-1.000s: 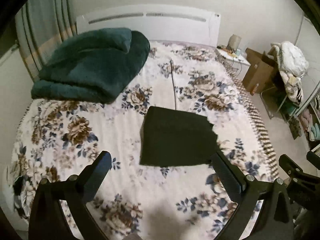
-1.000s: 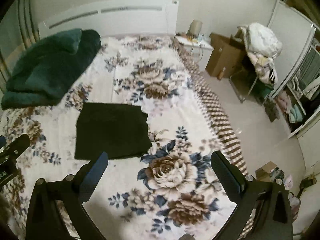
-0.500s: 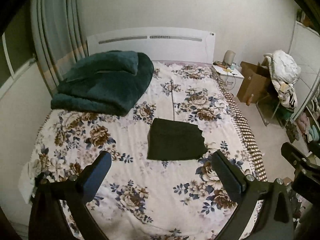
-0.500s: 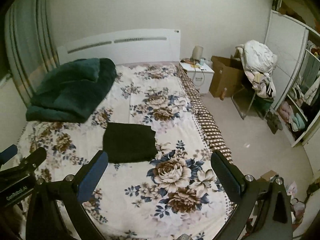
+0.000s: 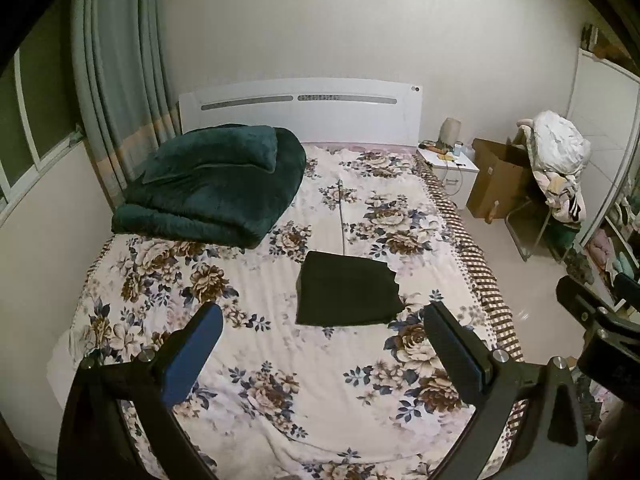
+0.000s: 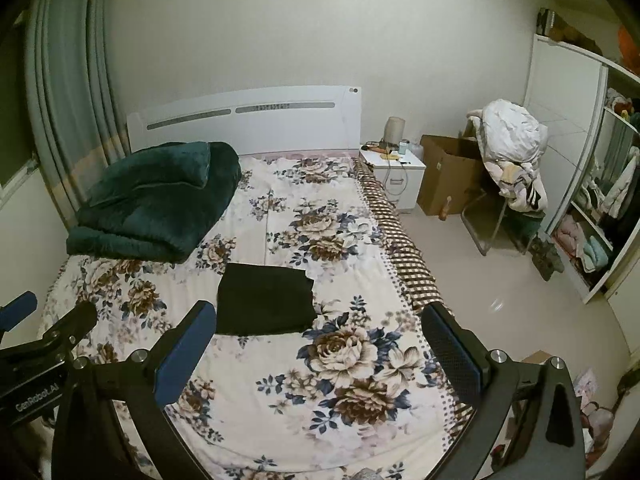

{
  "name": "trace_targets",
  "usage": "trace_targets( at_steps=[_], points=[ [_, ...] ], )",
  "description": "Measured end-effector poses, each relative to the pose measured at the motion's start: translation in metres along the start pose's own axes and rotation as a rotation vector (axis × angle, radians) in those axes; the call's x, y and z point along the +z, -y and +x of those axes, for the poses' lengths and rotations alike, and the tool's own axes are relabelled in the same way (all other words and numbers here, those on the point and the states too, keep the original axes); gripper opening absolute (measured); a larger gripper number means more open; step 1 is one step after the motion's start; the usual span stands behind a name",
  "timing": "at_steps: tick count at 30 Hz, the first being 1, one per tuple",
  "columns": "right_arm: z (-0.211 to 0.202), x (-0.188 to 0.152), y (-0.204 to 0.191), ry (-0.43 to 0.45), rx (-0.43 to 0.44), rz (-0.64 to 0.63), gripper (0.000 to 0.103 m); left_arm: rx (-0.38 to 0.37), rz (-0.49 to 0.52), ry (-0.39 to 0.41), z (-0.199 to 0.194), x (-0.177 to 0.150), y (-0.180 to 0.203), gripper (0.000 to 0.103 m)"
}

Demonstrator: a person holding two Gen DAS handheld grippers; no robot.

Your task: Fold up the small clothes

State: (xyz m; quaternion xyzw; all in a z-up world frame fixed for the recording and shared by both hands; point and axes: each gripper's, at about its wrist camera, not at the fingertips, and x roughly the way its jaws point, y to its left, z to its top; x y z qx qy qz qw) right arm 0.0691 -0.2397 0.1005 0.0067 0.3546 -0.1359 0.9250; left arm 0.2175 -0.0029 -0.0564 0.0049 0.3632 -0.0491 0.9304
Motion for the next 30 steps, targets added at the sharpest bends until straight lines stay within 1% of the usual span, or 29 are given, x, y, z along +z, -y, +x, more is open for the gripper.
trace_targets(
  at_steps=[8,14,21,26,30],
  points=[
    [-0.018,-0.004,0.003,0.007,-0.010,-0.002,0.103,0.024,-0.004,0.023,-0.012,0.000,-0.001,0.103],
    [-0.022,-0.001,0.006,0.016,-0.008,-0.009,0.103,0.024,-0.005,0.028,-0.013,0.000,-0.001,0.103],
    [-0.022,0.003,0.012,0.021,0.002,-0.016,0.103,0.026,-0.011,0.040,-0.024,0.003,-0.001,0.103],
    [-0.028,0.014,0.018,0.026,0.016,-0.026,0.103,0.022,-0.013,0.036,-0.029,0.004,-0.001,0.103],
    [-0.026,0.020,0.019,0.024,0.027,-0.035,0.103,0.020,-0.013,0.036,-0.029,0.003,-0.001,0.103]
  ],
)
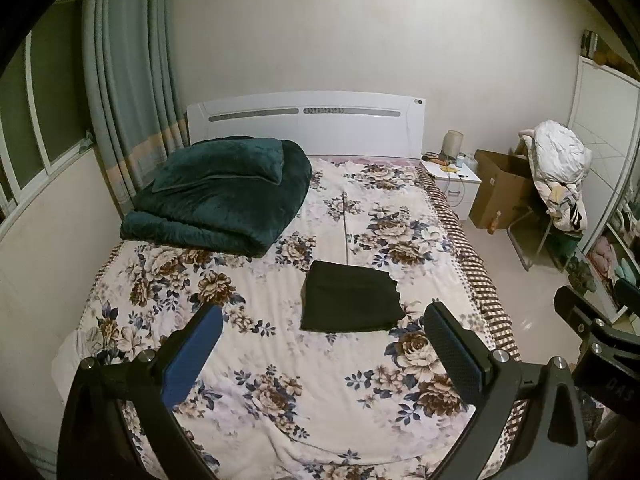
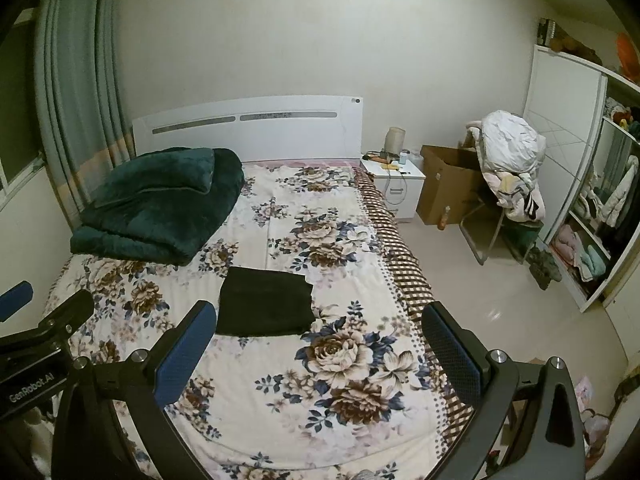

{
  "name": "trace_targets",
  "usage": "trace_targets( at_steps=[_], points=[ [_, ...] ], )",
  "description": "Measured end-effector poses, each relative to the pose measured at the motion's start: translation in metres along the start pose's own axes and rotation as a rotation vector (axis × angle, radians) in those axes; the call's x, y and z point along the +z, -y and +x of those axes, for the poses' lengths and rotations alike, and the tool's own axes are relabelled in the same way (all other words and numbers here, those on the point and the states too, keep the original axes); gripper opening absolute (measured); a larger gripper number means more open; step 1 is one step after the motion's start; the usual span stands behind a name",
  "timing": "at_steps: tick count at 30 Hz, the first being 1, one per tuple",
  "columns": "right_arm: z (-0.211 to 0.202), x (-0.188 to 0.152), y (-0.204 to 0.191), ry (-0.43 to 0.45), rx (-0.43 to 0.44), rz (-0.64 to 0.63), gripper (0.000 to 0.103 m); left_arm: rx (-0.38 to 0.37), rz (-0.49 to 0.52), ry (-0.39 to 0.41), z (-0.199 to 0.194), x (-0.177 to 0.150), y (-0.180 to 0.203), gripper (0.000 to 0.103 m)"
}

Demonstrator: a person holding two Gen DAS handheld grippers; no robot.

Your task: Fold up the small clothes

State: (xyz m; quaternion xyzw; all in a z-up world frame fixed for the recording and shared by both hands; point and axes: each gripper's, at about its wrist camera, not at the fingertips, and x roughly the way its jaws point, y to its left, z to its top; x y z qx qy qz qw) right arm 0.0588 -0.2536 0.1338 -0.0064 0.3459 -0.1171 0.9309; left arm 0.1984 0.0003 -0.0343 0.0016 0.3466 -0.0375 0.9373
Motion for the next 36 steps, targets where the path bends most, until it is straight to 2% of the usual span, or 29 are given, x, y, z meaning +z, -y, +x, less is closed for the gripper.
trace_targets(
  at_steps=[36],
  points=[
    [-0.004,0.000,-0.004,0.011,0.013,-0.004,0.103,0.021,-0.009,0.014,-0.017,0.002,0.003,0.103]
  ],
)
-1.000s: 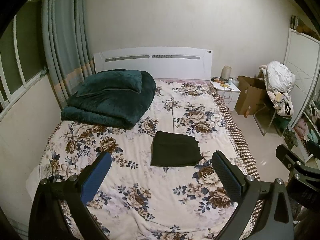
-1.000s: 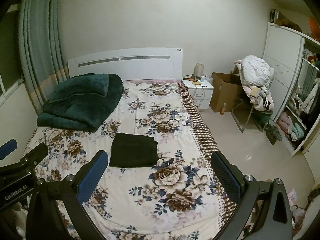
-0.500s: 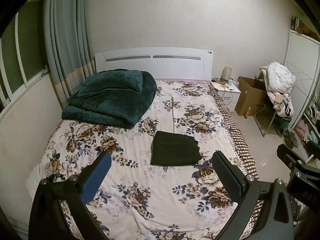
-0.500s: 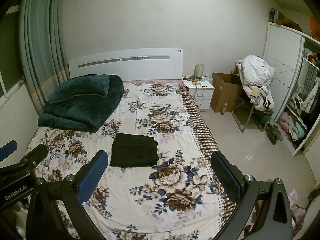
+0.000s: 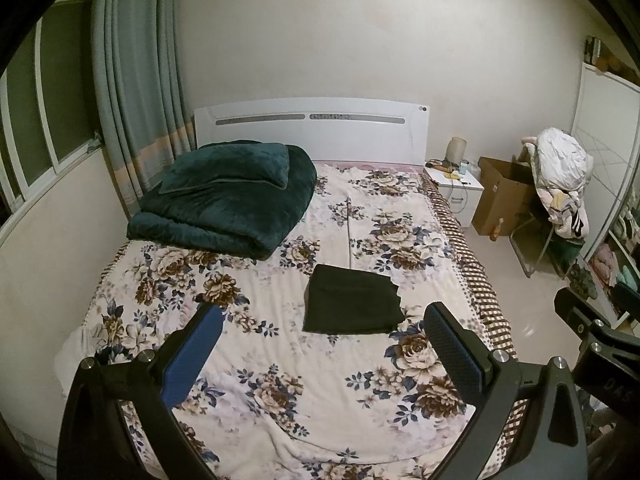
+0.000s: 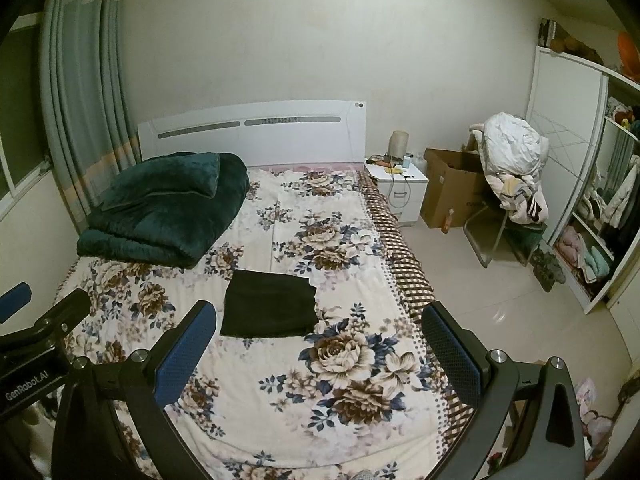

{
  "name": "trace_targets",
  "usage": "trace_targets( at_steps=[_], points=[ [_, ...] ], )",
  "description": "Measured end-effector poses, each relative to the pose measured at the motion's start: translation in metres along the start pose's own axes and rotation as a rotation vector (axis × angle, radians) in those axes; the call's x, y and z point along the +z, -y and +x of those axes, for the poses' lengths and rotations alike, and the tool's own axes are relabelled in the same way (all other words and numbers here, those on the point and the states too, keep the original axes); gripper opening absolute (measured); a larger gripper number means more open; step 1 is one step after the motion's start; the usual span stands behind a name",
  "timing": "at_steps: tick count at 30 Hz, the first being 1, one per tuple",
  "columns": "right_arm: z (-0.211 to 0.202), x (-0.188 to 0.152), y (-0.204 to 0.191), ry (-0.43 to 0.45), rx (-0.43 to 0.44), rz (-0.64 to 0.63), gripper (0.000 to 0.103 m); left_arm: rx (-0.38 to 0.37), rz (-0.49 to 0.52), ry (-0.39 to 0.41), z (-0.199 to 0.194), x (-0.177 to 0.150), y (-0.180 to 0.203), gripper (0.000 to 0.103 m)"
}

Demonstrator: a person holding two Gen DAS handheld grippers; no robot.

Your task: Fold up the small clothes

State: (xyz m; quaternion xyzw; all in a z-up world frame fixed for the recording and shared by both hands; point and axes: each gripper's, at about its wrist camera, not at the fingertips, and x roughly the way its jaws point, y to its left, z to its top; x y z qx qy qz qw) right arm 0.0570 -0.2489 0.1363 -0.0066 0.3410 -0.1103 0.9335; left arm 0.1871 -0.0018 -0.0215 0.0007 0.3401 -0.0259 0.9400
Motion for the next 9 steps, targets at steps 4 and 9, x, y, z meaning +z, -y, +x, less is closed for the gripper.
trace_targets(
  at_steps=[4,9],
  points=[
    [-0.0016,0.0003,-0.0018,0.000,-0.002,0.001,0.103,0.000,0.000,0.000,0.0000,-0.0006,0.0000,0.103],
    [-0.0041,-0.0025,-0.0030,0.001,-0.005,0.005,0.103,0.007,-0.002,0.012,-0.0065,0.0025,0.0024,0.103]
  ],
)
